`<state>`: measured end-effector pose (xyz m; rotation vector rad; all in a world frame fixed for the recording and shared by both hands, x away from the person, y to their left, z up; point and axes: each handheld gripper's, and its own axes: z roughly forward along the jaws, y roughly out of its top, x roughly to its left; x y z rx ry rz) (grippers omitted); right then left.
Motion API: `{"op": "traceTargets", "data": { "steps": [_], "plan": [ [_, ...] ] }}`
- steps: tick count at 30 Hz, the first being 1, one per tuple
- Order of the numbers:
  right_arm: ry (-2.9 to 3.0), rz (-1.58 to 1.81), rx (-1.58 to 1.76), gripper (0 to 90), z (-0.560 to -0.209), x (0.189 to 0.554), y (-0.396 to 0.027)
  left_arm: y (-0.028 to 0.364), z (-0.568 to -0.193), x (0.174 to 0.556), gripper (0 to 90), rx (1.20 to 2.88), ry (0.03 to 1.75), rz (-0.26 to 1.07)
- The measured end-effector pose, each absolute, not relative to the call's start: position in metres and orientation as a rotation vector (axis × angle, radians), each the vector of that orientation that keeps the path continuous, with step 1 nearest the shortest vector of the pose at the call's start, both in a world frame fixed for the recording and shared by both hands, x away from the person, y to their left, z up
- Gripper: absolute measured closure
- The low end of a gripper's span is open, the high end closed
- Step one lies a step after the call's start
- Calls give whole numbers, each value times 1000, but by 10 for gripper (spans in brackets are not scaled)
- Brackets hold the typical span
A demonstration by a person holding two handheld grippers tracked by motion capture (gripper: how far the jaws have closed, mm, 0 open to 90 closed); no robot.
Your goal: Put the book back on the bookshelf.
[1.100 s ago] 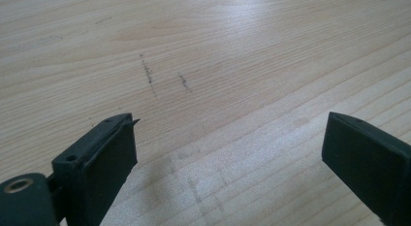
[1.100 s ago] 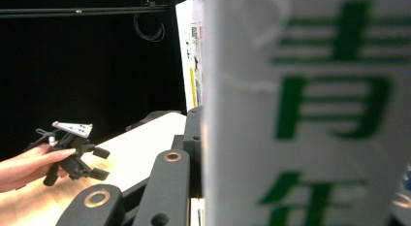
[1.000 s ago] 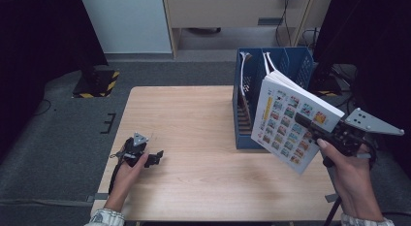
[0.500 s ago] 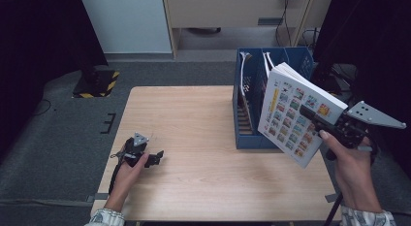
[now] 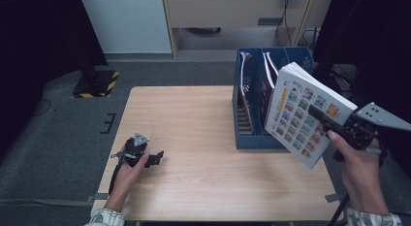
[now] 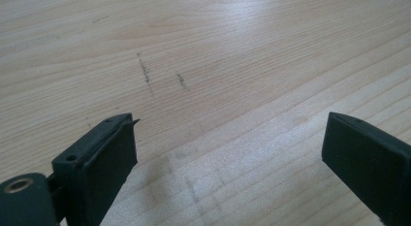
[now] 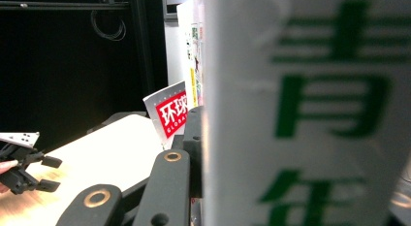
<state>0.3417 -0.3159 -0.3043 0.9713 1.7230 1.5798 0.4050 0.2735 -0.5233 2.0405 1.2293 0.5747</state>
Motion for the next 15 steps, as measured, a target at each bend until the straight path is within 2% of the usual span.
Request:
{"op": "traceTargets", "data": {
  "steps": [15],
  "plan": [
    [1685,1519,993,738,-304,340,-325,274,-523,405,52,2039,1234,576]
  ]
}}
